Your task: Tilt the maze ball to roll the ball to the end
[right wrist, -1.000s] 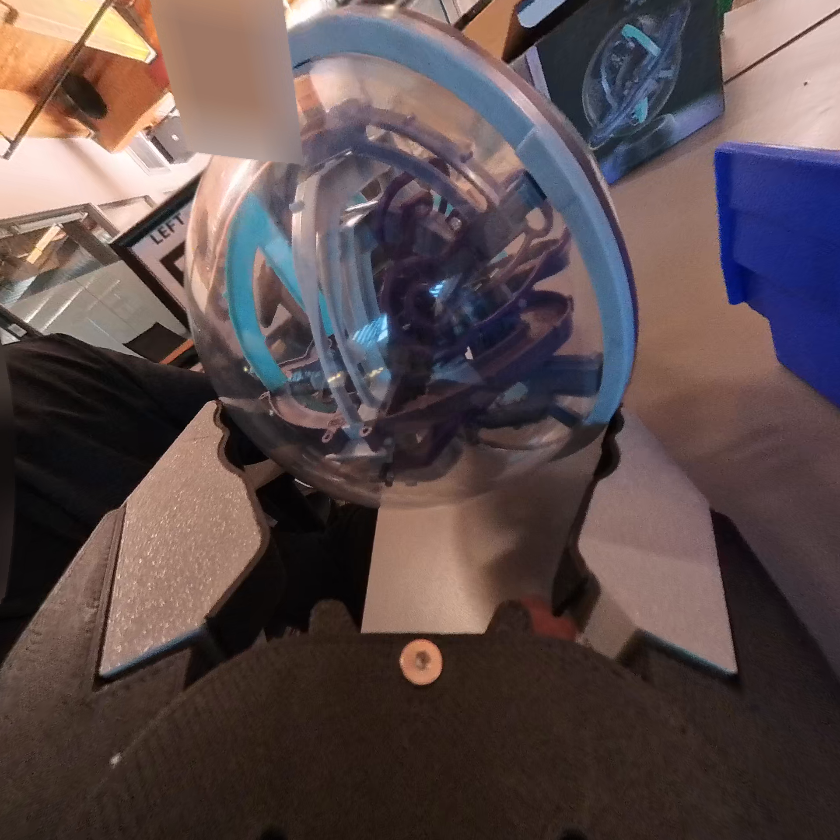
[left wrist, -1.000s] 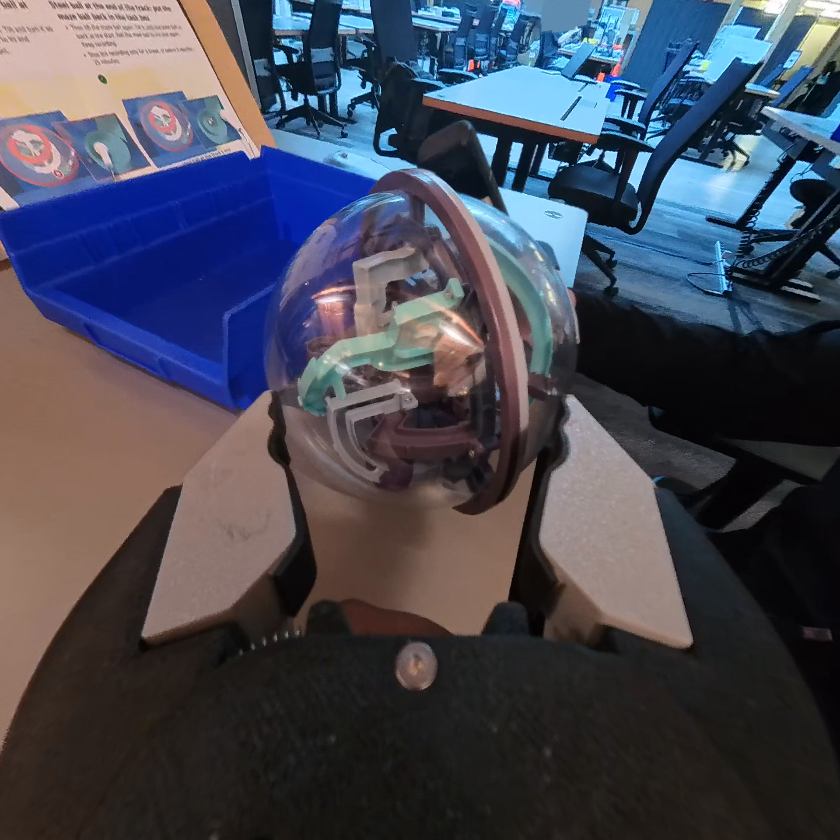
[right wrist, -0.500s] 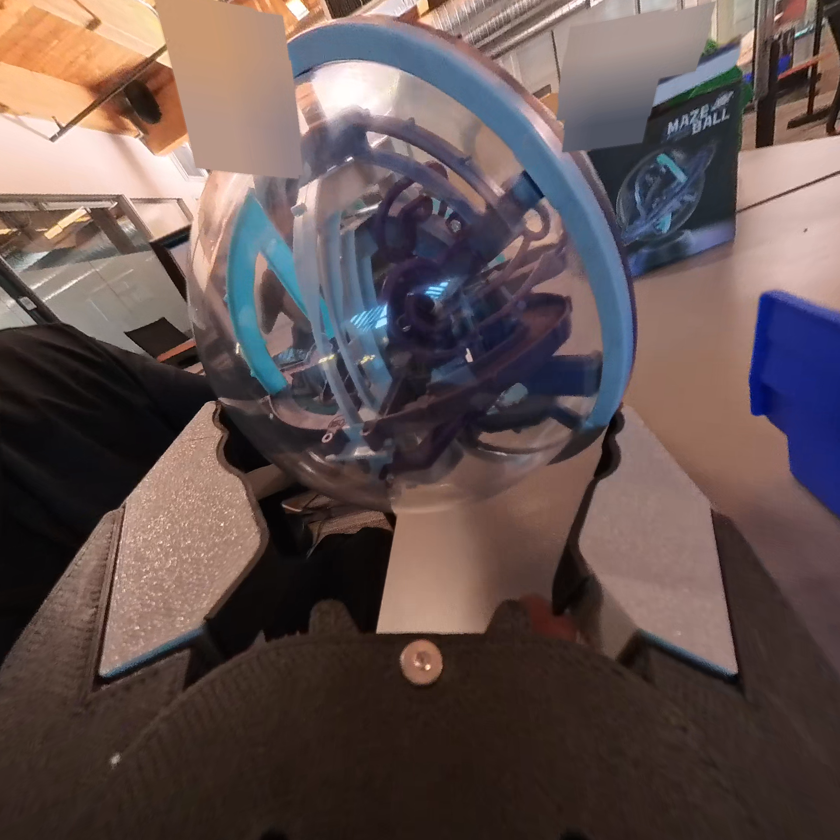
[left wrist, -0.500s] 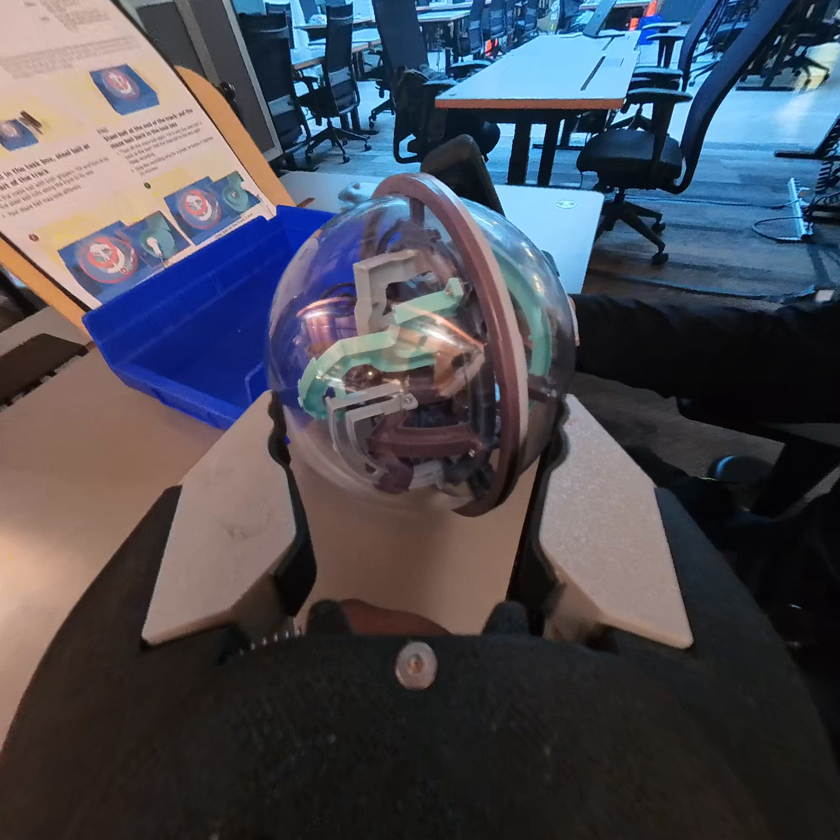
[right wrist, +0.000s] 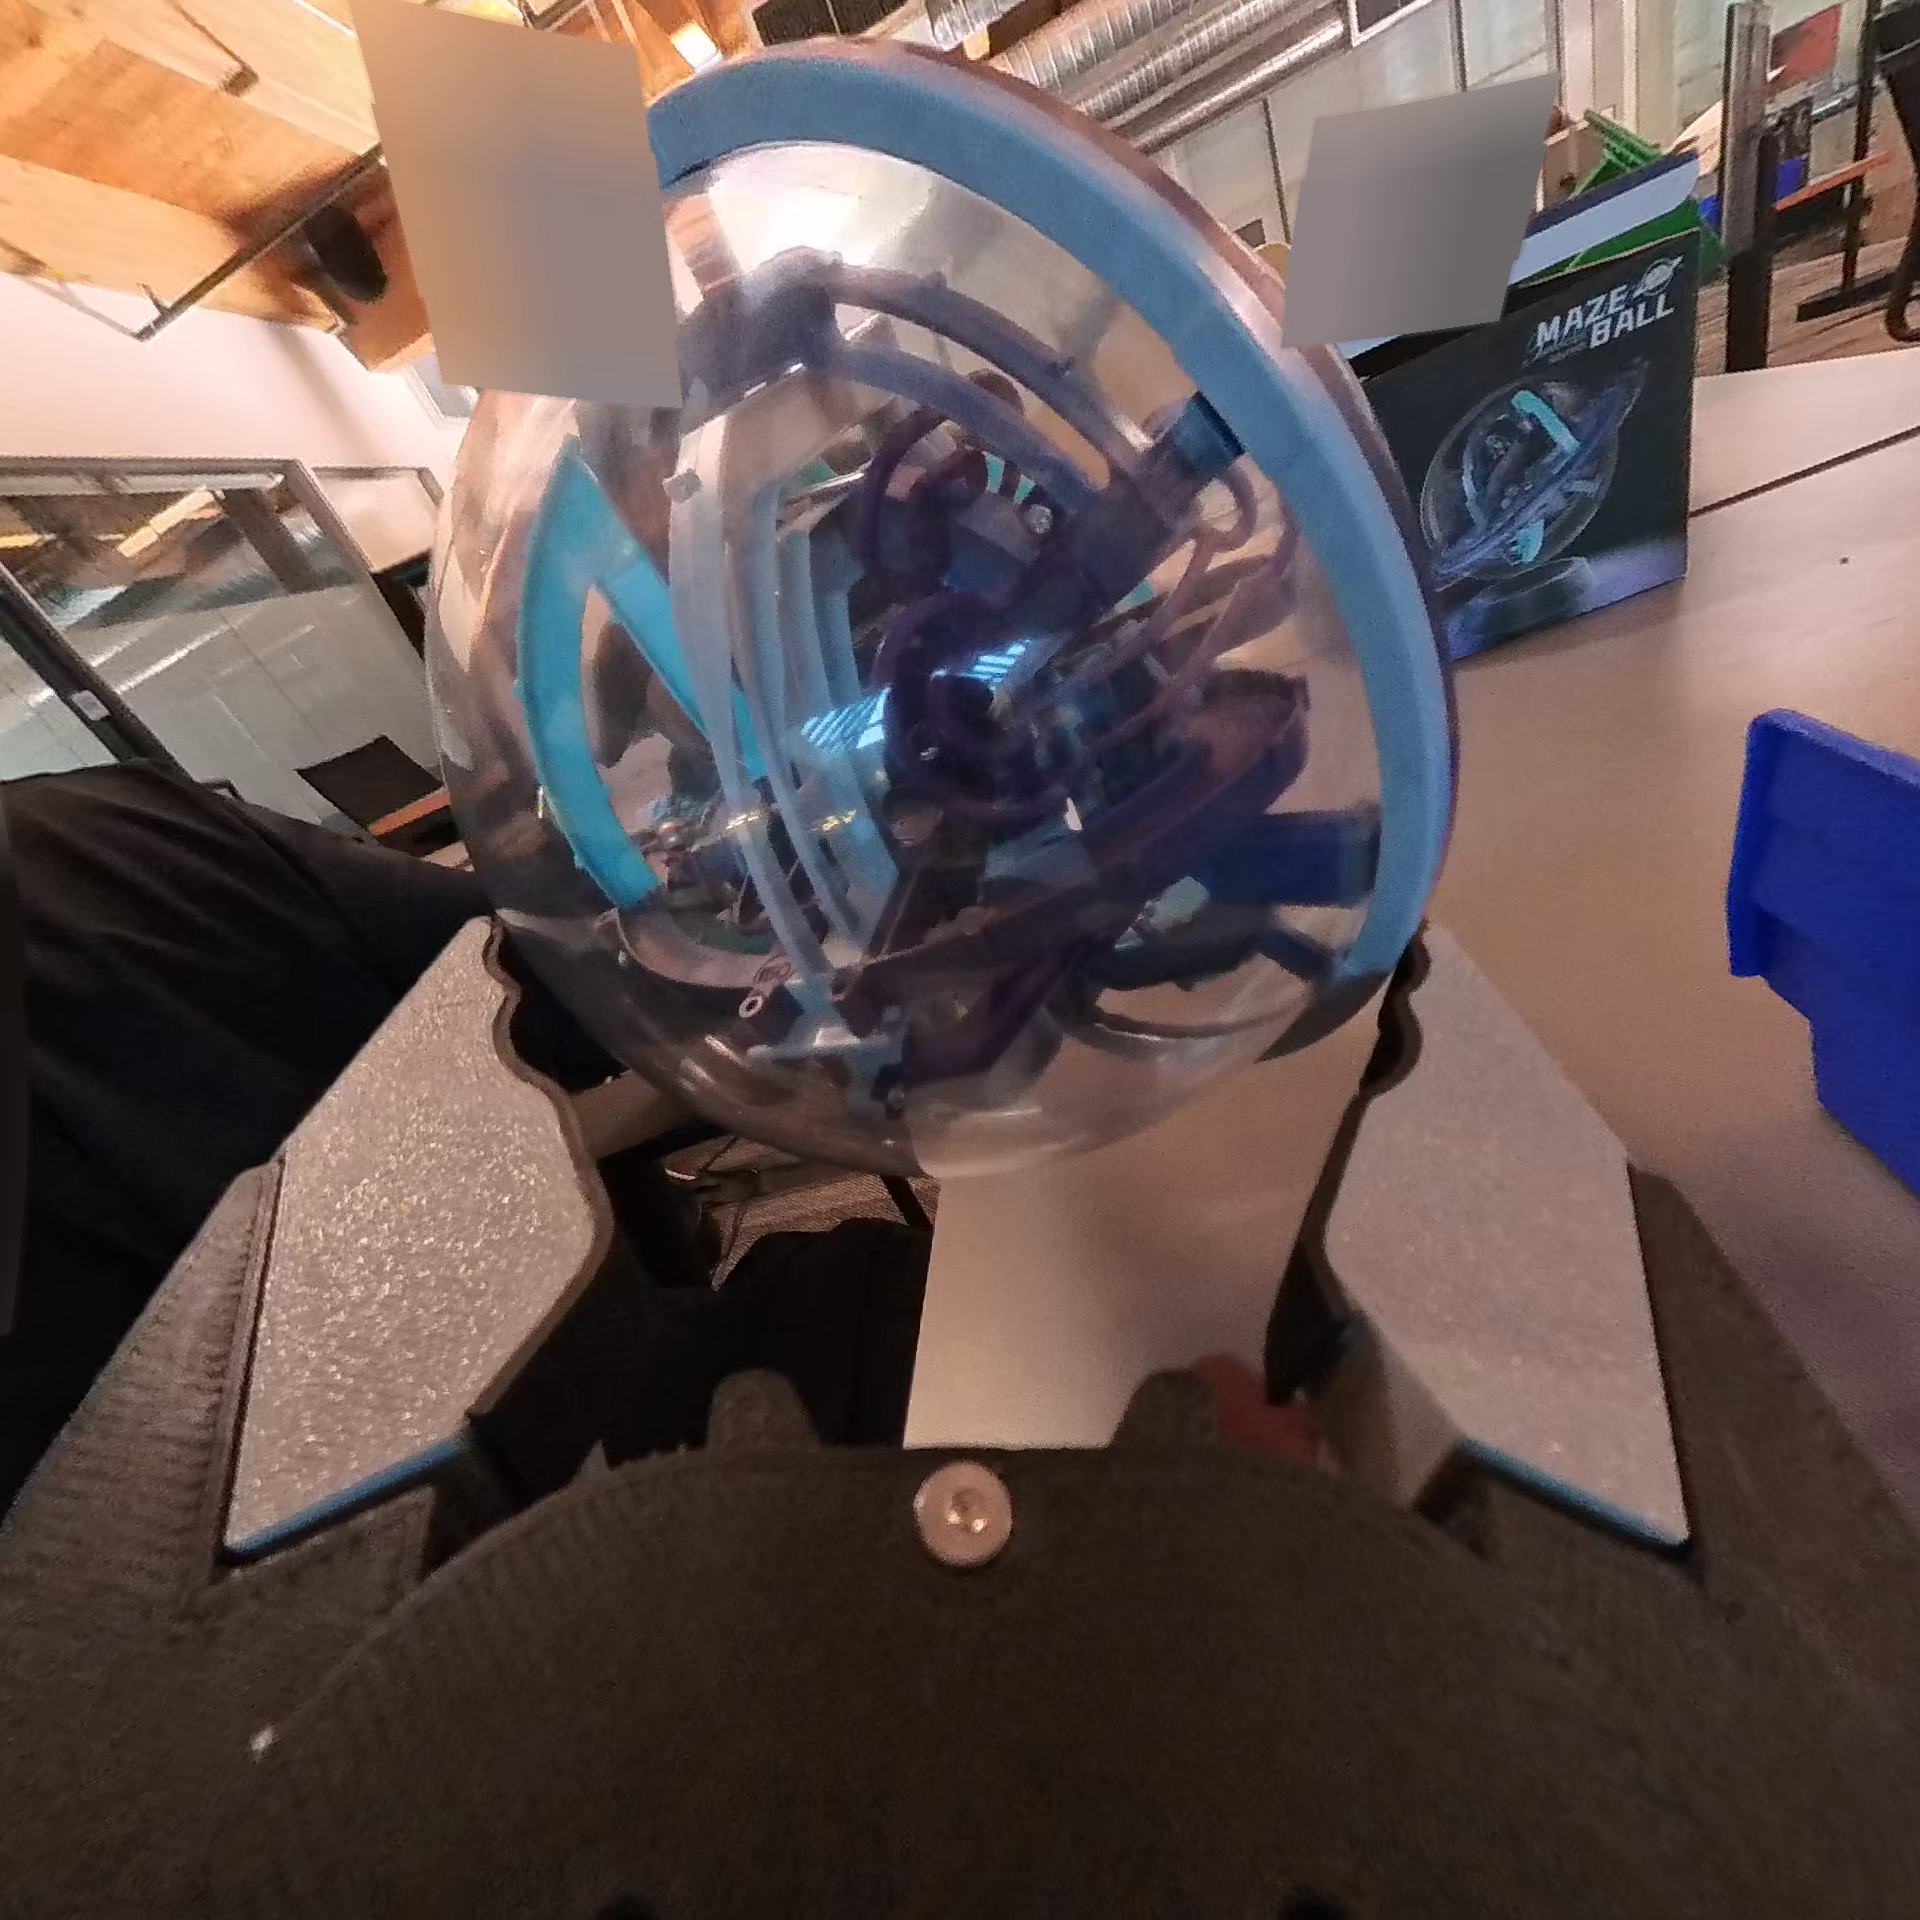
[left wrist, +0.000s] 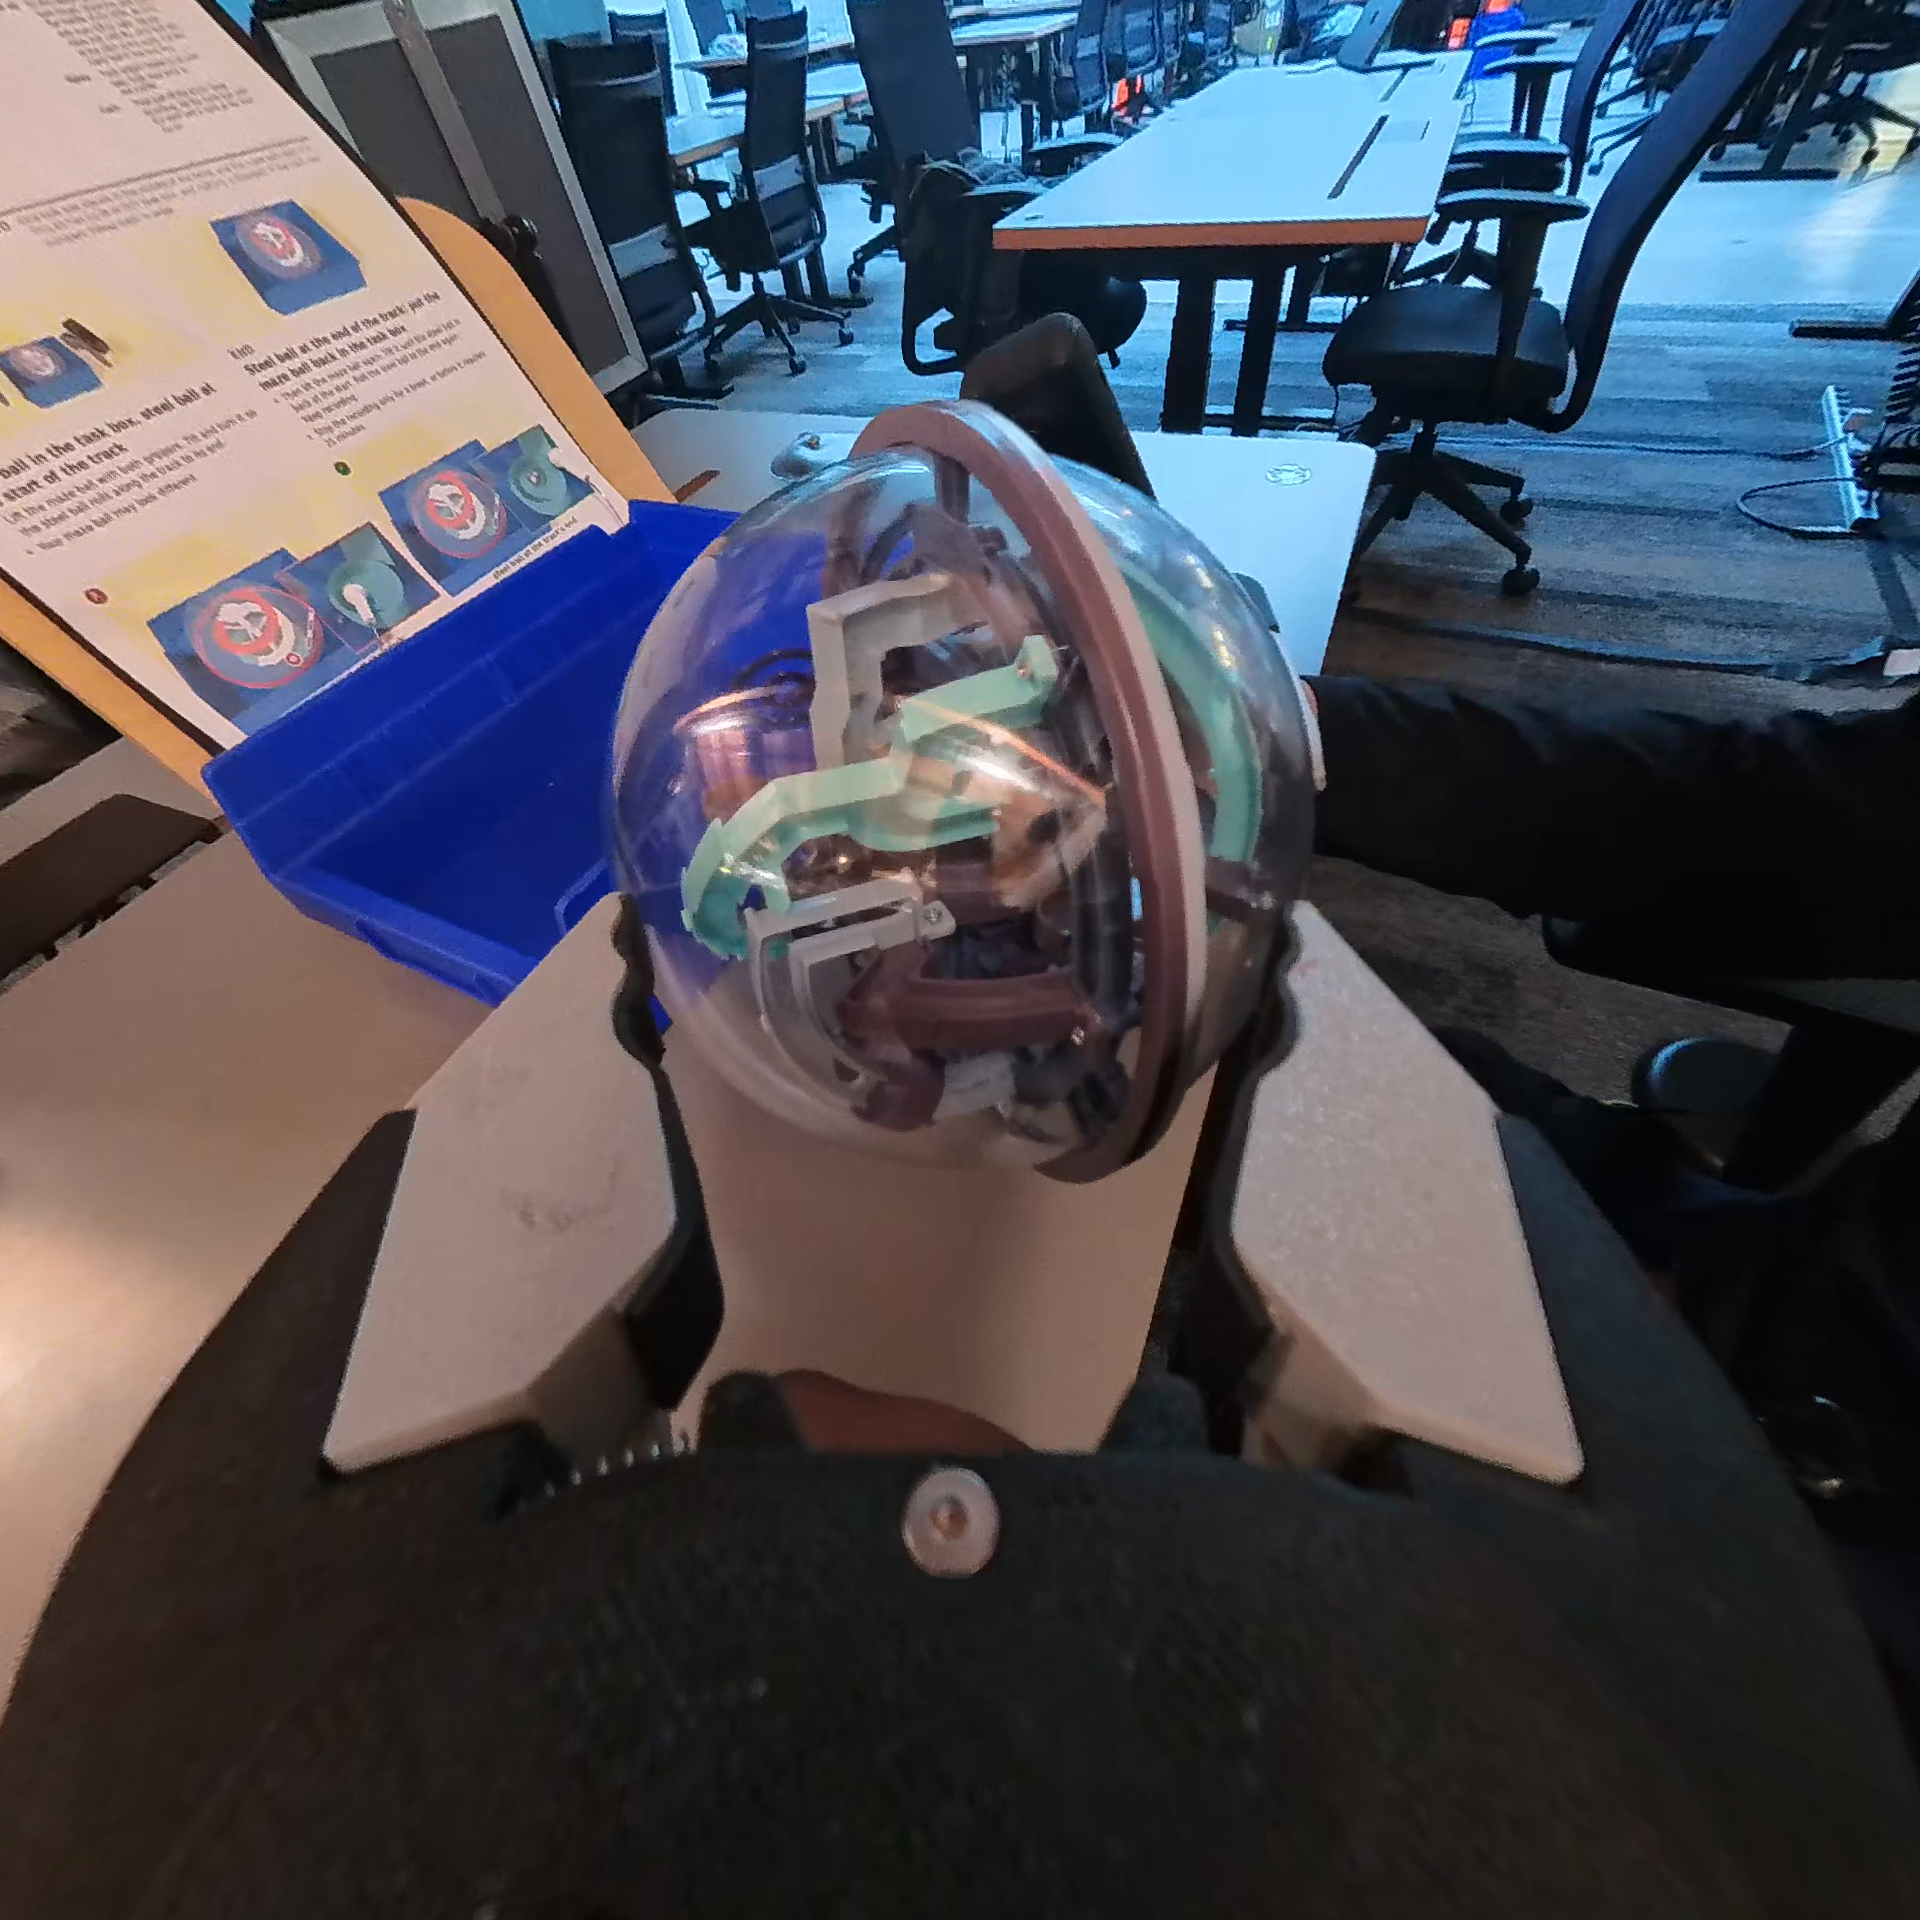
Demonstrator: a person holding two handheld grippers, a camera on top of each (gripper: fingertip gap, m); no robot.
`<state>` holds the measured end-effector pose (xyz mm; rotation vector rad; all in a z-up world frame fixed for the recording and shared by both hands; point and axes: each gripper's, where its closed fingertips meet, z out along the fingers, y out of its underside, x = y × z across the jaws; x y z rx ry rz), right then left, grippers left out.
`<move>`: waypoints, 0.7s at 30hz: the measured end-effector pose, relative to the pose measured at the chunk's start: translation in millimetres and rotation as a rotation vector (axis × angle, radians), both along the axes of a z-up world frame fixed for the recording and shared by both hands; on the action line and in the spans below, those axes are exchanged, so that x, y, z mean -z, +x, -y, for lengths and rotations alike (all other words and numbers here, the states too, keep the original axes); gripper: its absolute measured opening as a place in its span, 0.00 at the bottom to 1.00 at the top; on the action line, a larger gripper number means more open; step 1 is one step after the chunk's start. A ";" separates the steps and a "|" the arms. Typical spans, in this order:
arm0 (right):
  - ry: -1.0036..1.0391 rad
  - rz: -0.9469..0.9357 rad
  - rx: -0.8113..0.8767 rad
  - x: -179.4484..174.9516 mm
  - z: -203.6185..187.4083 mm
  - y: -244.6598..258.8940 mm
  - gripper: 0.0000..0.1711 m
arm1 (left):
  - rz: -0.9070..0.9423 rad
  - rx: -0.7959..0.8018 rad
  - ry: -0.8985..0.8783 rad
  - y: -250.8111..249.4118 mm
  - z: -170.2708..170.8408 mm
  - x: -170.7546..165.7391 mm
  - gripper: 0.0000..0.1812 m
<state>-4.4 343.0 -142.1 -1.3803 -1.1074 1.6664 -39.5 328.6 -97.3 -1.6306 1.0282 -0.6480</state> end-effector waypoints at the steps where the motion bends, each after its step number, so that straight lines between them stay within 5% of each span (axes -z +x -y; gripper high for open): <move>1: -0.003 -0.001 0.003 -0.7 -0.9 0.4 0.90 | 0.007 0.000 -0.001 0.2 -0.7 -0.5 0.63; 14: 0.047 -0.004 -0.003 1.0 -2.2 6.1 0.90 | 0.016 -0.003 0.079 6.5 1.5 0.8 0.63; 21: 0.061 0.171 -0.055 38.7 2.7 5.2 0.91 | -0.015 0.027 0.050 4.0 1.5 29.2 0.63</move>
